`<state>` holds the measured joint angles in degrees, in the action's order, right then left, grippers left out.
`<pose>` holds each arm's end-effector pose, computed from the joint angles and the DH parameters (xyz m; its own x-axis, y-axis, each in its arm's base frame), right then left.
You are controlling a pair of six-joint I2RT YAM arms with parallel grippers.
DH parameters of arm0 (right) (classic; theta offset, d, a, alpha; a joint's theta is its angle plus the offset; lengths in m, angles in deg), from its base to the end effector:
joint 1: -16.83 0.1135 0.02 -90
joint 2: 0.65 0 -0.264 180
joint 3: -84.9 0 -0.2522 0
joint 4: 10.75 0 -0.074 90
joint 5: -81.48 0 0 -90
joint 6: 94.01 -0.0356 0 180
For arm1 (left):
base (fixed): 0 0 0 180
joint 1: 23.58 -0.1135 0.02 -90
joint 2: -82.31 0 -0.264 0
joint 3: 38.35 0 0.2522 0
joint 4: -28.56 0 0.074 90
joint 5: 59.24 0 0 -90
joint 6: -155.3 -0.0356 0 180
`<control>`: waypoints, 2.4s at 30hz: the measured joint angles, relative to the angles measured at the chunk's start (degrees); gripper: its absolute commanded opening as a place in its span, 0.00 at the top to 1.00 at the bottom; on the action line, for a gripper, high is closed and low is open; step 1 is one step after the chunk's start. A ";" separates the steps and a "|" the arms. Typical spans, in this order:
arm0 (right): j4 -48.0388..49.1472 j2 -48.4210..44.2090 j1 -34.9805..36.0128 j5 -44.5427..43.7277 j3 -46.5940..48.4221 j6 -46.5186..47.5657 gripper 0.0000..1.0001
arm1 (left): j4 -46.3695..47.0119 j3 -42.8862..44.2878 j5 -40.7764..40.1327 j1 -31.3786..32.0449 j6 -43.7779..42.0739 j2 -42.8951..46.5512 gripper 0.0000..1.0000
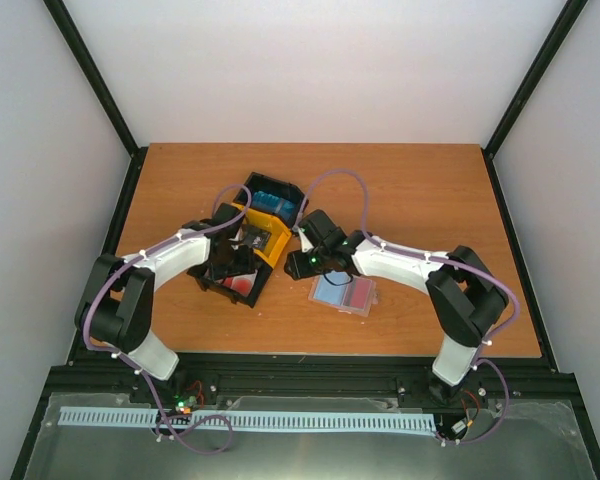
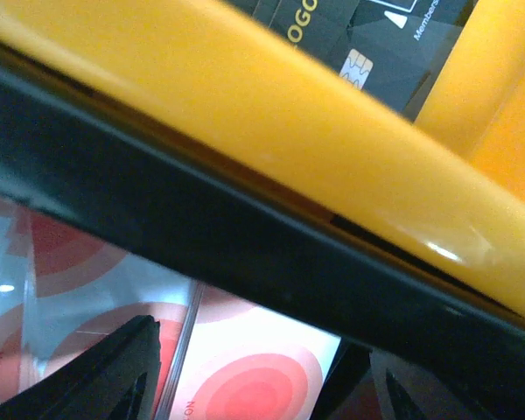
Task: Put the credit cards into the card holder
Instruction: Pick up the credit card from the storage box.
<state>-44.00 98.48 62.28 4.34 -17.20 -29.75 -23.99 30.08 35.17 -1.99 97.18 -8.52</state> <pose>0.2470 0.2622 0.1944 -0.8555 -0.2655 -0.4447 -0.4596 0.7850 0.4155 0.2644 -0.1076 0.1756 -0.9661 -0.1840 -0.1813 -0.1469 0.9687 -0.2002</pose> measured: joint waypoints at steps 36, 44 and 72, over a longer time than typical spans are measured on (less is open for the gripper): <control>-4.31 14.71 5.77 0.28 9.68 4.57 0.59 | 8.98 -5.92 21.35 -6.49 0.76 1.51 0.47; -4.28 14.82 5.77 0.28 9.77 4.61 0.60 | 9.86 -7.54 23.71 -6.86 0.15 4.79 0.53; -4.04 15.47 5.81 0.22 10.60 4.92 0.60 | 8.02 -8.81 37.92 -6.80 -0.70 2.99 0.52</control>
<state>-48.04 113.95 68.09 4.56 -6.60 -24.83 -15.97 21.28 73.09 -8.79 96.48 -5.53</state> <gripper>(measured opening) 0.400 0.477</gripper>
